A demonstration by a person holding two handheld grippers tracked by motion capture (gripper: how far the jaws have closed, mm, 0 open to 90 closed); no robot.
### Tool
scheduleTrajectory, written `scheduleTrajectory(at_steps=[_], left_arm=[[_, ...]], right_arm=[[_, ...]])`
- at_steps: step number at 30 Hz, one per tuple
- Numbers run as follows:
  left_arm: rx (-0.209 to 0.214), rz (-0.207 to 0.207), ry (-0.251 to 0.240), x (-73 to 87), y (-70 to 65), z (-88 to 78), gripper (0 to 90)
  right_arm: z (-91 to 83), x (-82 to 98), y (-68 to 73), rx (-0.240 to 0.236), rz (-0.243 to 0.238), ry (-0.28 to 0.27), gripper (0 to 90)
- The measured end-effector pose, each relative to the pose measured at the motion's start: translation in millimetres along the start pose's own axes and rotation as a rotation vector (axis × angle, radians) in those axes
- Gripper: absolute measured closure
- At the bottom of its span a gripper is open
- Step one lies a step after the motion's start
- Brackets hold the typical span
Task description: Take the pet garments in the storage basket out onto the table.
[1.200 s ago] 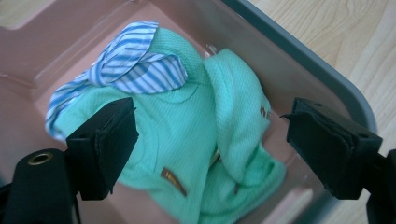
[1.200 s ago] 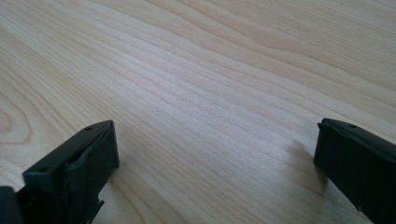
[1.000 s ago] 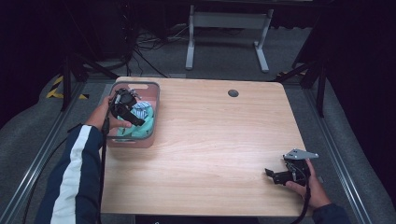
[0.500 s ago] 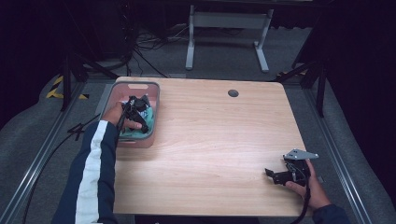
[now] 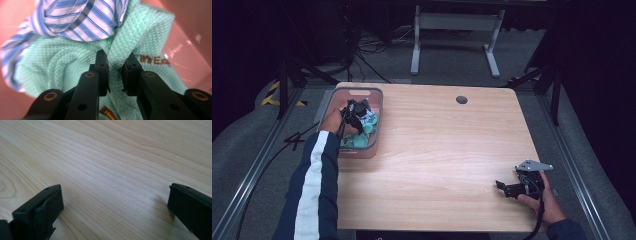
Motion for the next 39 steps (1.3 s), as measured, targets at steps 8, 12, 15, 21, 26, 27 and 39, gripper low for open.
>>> scheduleTrajectory(at_steps=[8,12,15,21,26,27,39], left_arm=[[-0.037,-0.015,-0.195,-0.3,3.1,-58.4,79.5],[-0.053,-0.023,-0.279,2.8,3.2,-84.0,79.6],[-0.055,-0.020,-0.337,4.9,2.8,-100.1,79.6],[-0.052,0.000,-0.416,4.8,-5.5,-124.0,79.7],[-0.055,0.040,-0.481,0.3,-20.3,-145.7,79.8],[-0.057,0.053,-0.491,-0.9,-23.1,-149.3,79.8],[0.031,0.269,-0.586,-33.0,-107.1,-176.4,80.0]], right_arm=[[0.0,0.0,0.0,0.000,0.000,0.000,0.6],[0.0,0.0,0.0,-0.001,-0.001,0.000,0.6],[0.1,-0.1,-0.1,-0.003,-0.003,0.000,0.6],[0.1,-0.3,0.1,-0.004,0.001,-0.001,0.6],[0.1,-0.3,0.1,-0.004,0.001,-0.001,0.6],[0.1,-0.2,0.0,-0.004,-0.001,0.000,0.6],[0.1,-0.3,0.2,-0.004,0.001,-0.001,0.6]])
Point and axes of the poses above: each handheld gripper's, and its own axes: z roughly forward along the jaws, x roughly out of its underside, y roughly to its left, the point moved 6 cm from there along z, roughly forward along the jaws, and after that the axes turned 5 degrees about -y, right-handed, at the moved point
